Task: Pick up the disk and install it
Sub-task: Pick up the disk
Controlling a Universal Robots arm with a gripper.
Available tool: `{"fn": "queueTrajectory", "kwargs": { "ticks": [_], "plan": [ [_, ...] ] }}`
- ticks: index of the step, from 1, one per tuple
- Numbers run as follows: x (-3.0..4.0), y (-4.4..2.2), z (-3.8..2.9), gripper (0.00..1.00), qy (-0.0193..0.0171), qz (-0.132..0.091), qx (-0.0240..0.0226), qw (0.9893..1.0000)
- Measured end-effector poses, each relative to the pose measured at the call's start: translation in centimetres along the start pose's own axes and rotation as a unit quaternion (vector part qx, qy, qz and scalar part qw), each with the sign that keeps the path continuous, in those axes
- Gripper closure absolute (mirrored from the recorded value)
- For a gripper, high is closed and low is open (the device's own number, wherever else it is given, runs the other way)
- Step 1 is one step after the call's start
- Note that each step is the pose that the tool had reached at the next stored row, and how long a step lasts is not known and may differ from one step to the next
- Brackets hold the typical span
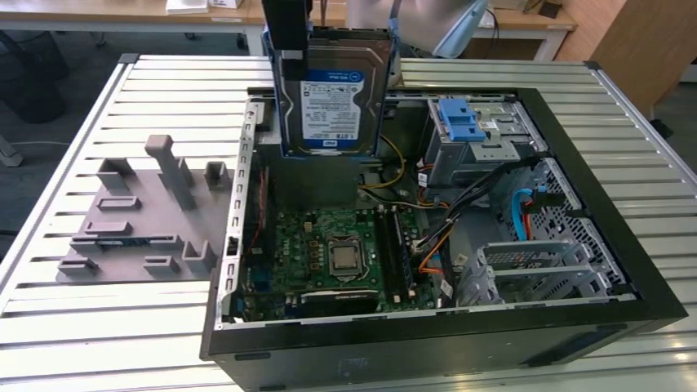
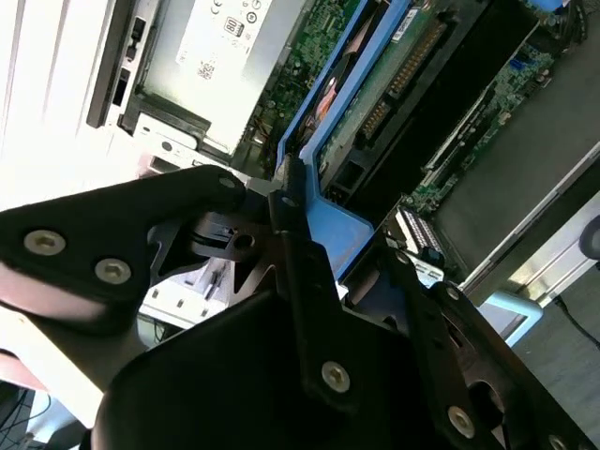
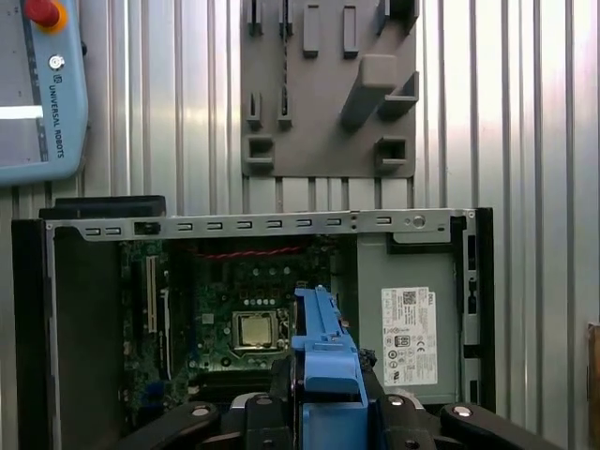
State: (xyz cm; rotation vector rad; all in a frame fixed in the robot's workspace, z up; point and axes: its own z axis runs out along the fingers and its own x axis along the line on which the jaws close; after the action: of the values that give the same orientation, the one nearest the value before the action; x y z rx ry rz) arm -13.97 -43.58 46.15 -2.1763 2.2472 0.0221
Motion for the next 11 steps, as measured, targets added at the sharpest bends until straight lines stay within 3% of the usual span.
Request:
{"fn": "queueTrajectory", "kwargs": {
  "ticks": [5,11],
  "plan": [
    [0.85,-0.86,0.07,0.64,0.0001,0.0,0.0,1.0],
    [1.14,-3.1,0.13,0.64,0.0,0.0,0.0,1.0]
  ]
}}
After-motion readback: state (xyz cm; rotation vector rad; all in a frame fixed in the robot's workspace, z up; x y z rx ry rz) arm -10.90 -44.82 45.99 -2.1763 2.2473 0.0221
